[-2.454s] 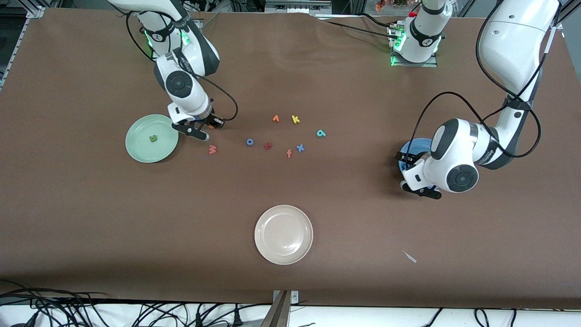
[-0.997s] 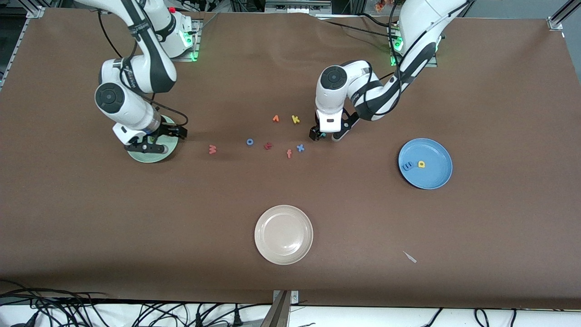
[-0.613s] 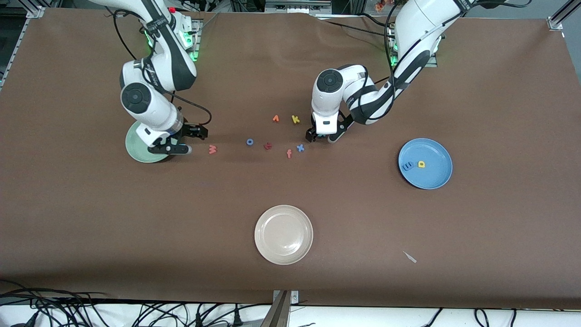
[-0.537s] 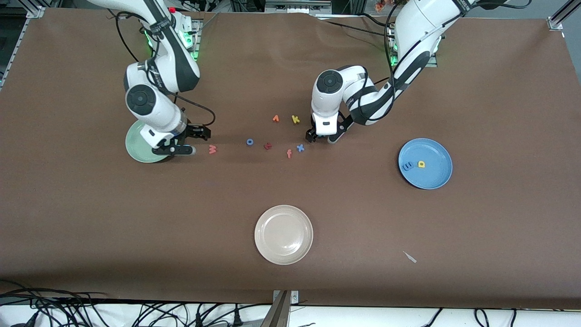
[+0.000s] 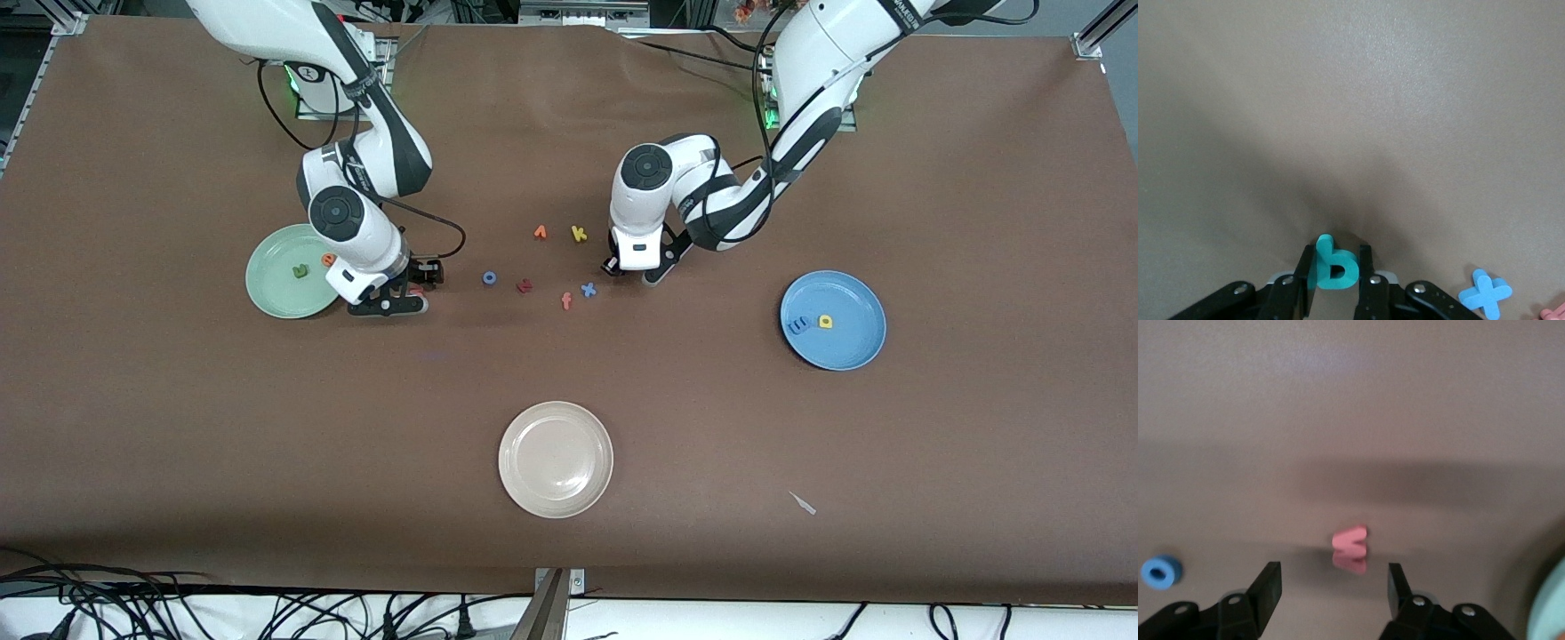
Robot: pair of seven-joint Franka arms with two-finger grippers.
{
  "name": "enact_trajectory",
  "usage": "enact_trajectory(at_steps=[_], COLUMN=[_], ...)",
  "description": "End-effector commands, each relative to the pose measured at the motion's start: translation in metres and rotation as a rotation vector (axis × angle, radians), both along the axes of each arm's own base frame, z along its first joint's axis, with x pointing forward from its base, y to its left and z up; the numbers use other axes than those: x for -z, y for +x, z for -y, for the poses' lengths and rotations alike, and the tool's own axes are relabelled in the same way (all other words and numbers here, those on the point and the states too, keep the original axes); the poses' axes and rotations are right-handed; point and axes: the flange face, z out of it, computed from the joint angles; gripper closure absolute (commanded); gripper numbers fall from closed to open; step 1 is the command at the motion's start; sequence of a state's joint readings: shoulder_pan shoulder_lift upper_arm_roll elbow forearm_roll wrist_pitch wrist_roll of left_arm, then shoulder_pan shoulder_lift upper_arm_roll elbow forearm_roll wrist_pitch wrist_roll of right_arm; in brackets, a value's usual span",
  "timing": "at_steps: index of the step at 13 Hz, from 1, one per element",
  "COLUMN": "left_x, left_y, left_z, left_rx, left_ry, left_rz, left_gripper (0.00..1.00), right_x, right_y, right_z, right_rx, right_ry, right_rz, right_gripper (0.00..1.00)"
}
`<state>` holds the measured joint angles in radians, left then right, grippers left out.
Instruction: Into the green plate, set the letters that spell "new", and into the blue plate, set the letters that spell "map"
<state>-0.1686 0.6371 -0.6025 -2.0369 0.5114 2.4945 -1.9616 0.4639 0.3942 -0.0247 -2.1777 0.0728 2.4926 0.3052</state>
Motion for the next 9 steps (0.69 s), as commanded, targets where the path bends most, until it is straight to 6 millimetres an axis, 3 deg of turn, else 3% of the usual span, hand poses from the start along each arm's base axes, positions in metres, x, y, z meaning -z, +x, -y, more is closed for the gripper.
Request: enact_trajectory(at_steps=[1, 3, 6, 9], left_x=[0.002, -0.003, -0.017, -0.046], left_y=[0.004, 0.019, 0.055, 0.107], left_z=[-0.002, -0.018, -0.052, -0.118], left_rx=[0.072, 0.124, 0.340, 0.610], left_ry=[0.016, 0.048, 0.090, 0.078], left_rz=[0.015, -0.003, -0.154, -0.335], left_gripper=[1.00, 1.00, 1.00, 1.00], right_x=[0.011, 0.014, 0.023, 0.025], right_y=[0.001, 0.001, -0.003, -0.004], right_z=[-0.001, -0.001, 0.002, 0.004], right_rx=[-0.014, -0.013, -0.011, -0.016], right_ry=[0.003, 0.009, 0.003, 0.000], right_rz=[0.010, 0.029, 0.019, 0.014], right_gripper=[0.28, 0.28, 0.35, 0.71])
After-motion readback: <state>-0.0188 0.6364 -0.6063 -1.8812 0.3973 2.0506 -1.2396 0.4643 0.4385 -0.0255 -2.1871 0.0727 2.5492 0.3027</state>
